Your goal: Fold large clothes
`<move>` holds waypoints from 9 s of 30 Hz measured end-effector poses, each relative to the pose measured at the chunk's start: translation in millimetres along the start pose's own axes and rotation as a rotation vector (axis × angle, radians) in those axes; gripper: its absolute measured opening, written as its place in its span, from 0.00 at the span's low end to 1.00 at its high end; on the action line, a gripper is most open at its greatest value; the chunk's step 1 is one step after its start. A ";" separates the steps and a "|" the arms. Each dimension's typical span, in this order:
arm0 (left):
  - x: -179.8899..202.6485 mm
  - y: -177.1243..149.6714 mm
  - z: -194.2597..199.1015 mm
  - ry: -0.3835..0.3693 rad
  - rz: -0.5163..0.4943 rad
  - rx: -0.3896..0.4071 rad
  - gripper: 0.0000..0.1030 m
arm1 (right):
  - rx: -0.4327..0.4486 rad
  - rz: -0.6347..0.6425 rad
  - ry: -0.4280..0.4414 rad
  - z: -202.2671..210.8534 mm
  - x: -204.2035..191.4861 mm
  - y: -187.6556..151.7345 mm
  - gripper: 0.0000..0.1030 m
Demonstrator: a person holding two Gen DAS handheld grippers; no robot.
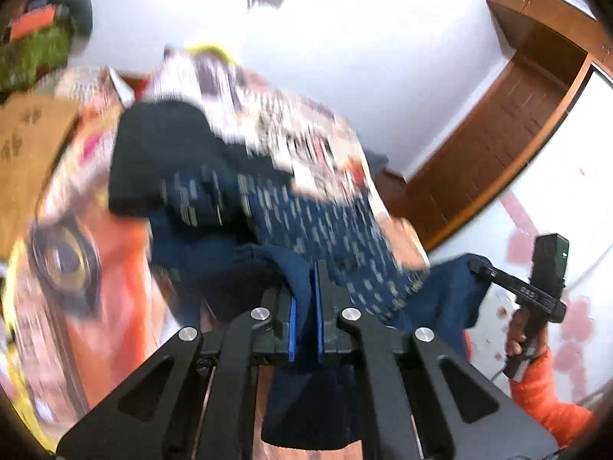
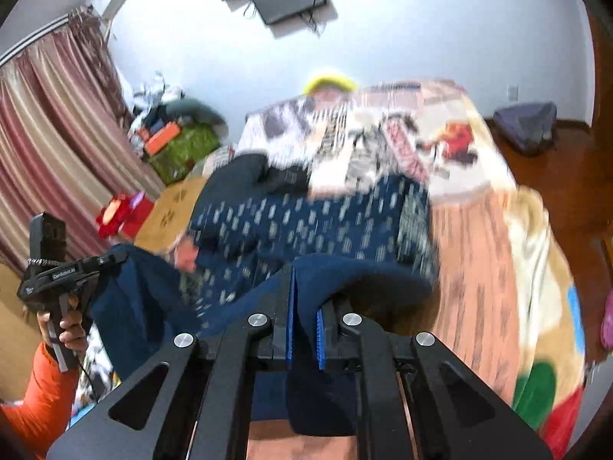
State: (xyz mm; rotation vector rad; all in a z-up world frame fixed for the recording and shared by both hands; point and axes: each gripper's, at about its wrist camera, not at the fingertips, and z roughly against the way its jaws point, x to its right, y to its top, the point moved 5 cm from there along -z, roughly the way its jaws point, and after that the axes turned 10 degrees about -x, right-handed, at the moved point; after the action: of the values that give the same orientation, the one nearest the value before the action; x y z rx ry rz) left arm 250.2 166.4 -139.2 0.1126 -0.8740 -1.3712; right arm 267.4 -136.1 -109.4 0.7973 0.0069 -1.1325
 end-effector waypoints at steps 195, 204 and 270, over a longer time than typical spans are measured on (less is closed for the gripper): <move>15.5 -24.6 -3.2 0.295 0.233 0.224 0.11 | -0.383 0.118 0.052 -181.9 -113.3 -56.4 0.83; 125.8 -34.5 -104.2 0.295 -0.105 0.057 0.13 | -0.138 0.038 -0.176 -63.2 -16.8 -32.5 0.84; -9.6 -83.0 -122.7 -0.058 0.131 -0.337 0.89 | -0.419 -0.277 0.172 -126.9 8.2 -82.7 0.84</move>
State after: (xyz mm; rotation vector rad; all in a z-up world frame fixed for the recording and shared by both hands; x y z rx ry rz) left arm 257.5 104.3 -273.8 -0.2406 -0.6748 -1.3843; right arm 252.5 -85.8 -251.7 0.5237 0.4963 -1.2629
